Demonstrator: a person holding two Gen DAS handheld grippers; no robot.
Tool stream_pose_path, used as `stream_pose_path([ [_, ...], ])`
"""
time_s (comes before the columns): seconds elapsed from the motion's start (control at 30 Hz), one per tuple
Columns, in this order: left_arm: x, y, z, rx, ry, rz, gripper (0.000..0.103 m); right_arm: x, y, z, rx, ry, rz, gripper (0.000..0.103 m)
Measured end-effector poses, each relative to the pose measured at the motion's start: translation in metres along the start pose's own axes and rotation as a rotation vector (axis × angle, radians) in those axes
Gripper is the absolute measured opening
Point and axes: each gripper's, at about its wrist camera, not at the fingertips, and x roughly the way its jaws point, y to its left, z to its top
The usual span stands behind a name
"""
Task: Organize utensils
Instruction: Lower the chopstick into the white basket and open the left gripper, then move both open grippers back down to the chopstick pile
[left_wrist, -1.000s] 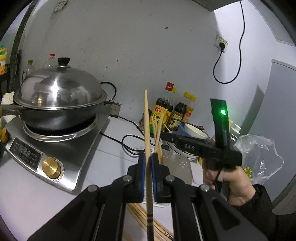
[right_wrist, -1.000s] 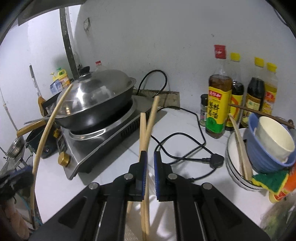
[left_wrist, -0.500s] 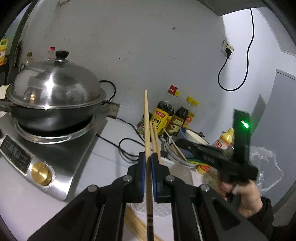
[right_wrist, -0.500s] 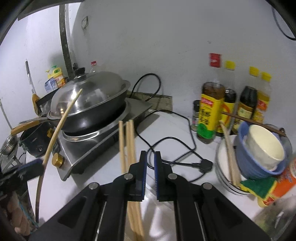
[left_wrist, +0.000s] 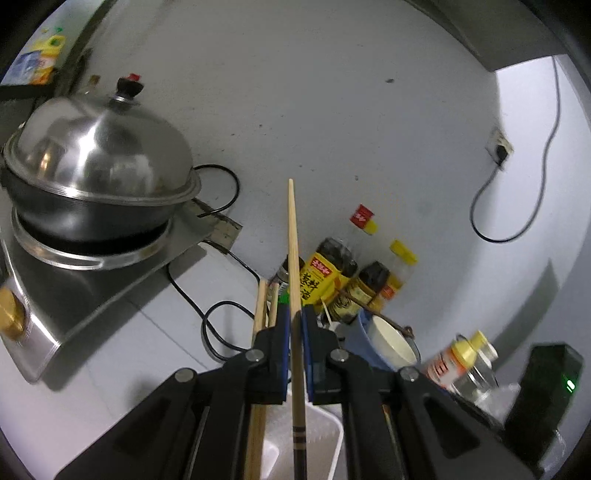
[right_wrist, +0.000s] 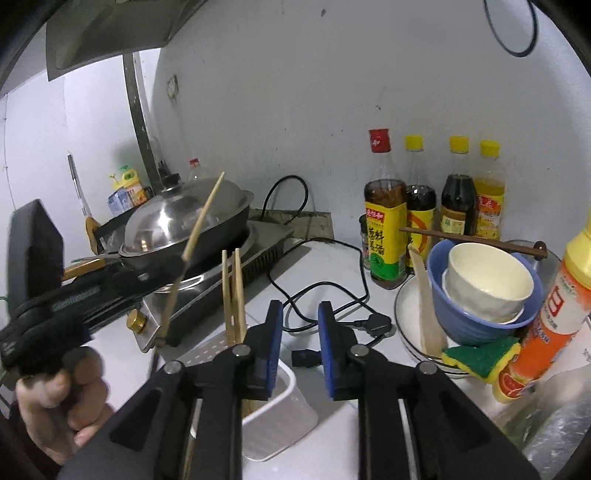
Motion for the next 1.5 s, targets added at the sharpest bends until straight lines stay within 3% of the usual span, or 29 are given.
stream_pose_path([
  [0.27, 0.03, -0.002, -0.029, -0.001, 0.048, 0.077, 0.006, -0.021, -0.009, -0.008, -0.017, -0.039, 0.003, 0.018],
  [0.4, 0.022, 0.002, -0.042, 0.006, 0.025, 0.118, 0.006, -0.027, -0.007, -0.01, -0.029, -0.037, -0.008, 0.018],
  [0.57, 0.016, 0.007, -0.049, 0.019, 0.066, 0.14, 0.006, -0.034, -0.003, -0.01, -0.033, -0.049, 0.007, 0.028],
  [0.67, 0.008, 0.009, -0.051, 0.022, 0.072, 0.134, 0.007, -0.037, 0.0, -0.012, -0.028, -0.053, 0.008, 0.028],
  [0.73, 0.004, 0.008, -0.051, 0.033, 0.076, 0.13, 0.012, -0.038, 0.003, -0.013, -0.026, -0.051, 0.008, 0.028],
  [0.8, -0.002, 0.006, -0.05, 0.046, 0.078, 0.121, 0.026, -0.039, 0.007, -0.015, -0.028, -0.044, 0.0, 0.028],
  [0.87, -0.009, 0.006, -0.051, 0.053, 0.074, 0.123, 0.033, -0.04, 0.011, -0.017, -0.031, -0.036, -0.007, 0.028],
  [1.0, -0.029, 0.004, -0.052, 0.094, 0.059, 0.14, 0.04, -0.043, 0.021, -0.022, -0.04, -0.018, -0.032, 0.03],
  [1.1, -0.045, 0.004, -0.053, 0.132, 0.039, 0.155, 0.041, -0.045, 0.026, -0.028, -0.039, -0.011, -0.053, 0.04],
  [1.3, -0.077, 0.009, -0.055, 0.192, 0.015, 0.167, 0.054, -0.048, 0.038, -0.04, -0.035, 0.014, -0.072, 0.04],
  [1.5, -0.096, 0.01, -0.066, 0.29, 0.035, 0.166, 0.059, -0.052, 0.051, -0.052, -0.042, 0.032, -0.086, 0.04],
])
